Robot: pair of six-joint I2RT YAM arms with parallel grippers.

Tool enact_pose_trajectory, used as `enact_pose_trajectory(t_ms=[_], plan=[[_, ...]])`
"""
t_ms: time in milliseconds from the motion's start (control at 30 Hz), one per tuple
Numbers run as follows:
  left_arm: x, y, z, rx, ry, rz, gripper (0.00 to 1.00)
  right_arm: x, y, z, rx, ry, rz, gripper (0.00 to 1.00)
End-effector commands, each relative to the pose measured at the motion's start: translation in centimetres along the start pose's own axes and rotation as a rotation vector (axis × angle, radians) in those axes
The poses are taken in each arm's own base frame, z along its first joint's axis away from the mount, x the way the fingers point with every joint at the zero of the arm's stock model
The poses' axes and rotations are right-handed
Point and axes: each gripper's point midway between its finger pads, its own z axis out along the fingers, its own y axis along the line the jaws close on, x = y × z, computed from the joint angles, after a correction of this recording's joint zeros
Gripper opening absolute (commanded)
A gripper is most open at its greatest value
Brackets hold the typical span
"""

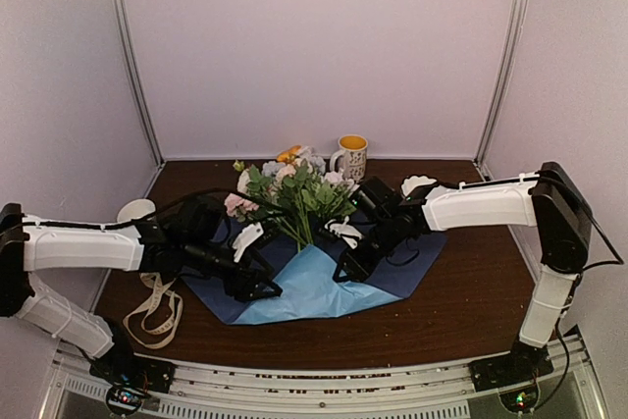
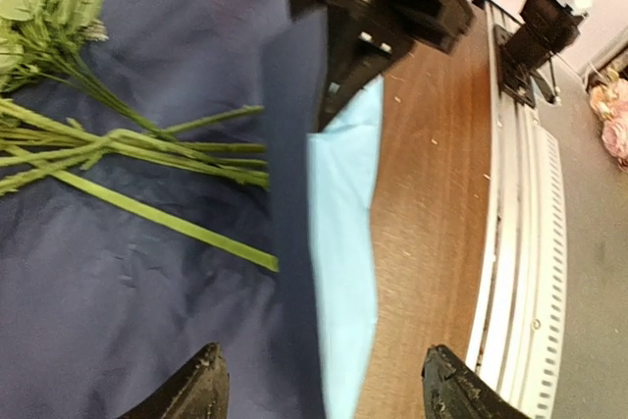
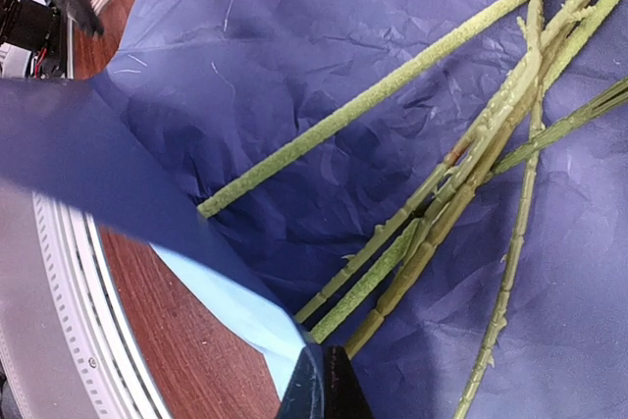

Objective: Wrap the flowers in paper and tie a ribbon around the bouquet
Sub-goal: Fold the bottom corner of the flattened wrapping paper at the center of the board, then pass from the right arm to the left, then press the fold line on the 1/4-folded wrapping paper.

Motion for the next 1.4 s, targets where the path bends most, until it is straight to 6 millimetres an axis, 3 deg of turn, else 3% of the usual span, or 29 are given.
enact_pose_trajectory(t_ms=[0,100,200,367,567,633,767,900,967,1133,1267,1367], plan=[[1.3,-1.4,0.7,0.032,0.037,-0.016,0.72,-1.1,-0.7,-0.1,0.027,-0.021,0.007,0.0],[2.2,0.2,0.9,-0.057,0.06,-0.029,0.7,-1.0,-0.5,-0.1,0.017,-0.024,0.012,0.0],[3.4,1.1,1.7,-0.083,0.111,-0.043,0.61,-0.8,-0.5,0.0,0.016,-0.027,0.008,0.02],[5.3,0.9,3.2,-0.024,0.177,-0.09,0.4,0.1,0.0,0.0,-0.01,-0.031,0.016,0.09],[5.6,0.6,3.4,-0.006,0.192,-0.09,0.05,2.4,0.7,-0.1,-0.05,-0.02,0.051,0.26],[5.7,0.6,3.6,-0.002,0.198,-0.089,0.0,3.6,0.7,-0.4,-0.041,-0.013,0.066,0.3],[6.1,0.9,3.8,-0.009,0.215,-0.098,0.0,6.0,1.4,-0.9,-0.065,-0.004,0.106,0.34],[6.4,1.1,4.0,-0.018,0.227,-0.1,0.0,8.3,1.4,-1.1,-0.052,-0.001,0.135,0.31],[6.5,1.4,3.9,-0.032,0.236,-0.097,0.0,9.2,1.0,-0.9,-0.037,0.013,0.152,0.26],[6.5,1.3,3.6,-0.039,0.242,-0.105,0.0,10.1,0.0,-0.9,0.007,0.04,0.194,0.03],[7.4,-1.3,4.0,0.006,0.315,-0.041,0.35,9.6,-0.2,-1.5,0.002,0.036,0.21,0.0],[8.5,-2.3,4.2,0.002,0.362,-0.036,0.39,9.6,0.2,-1.5,-0.021,0.052,0.203,0.0]])
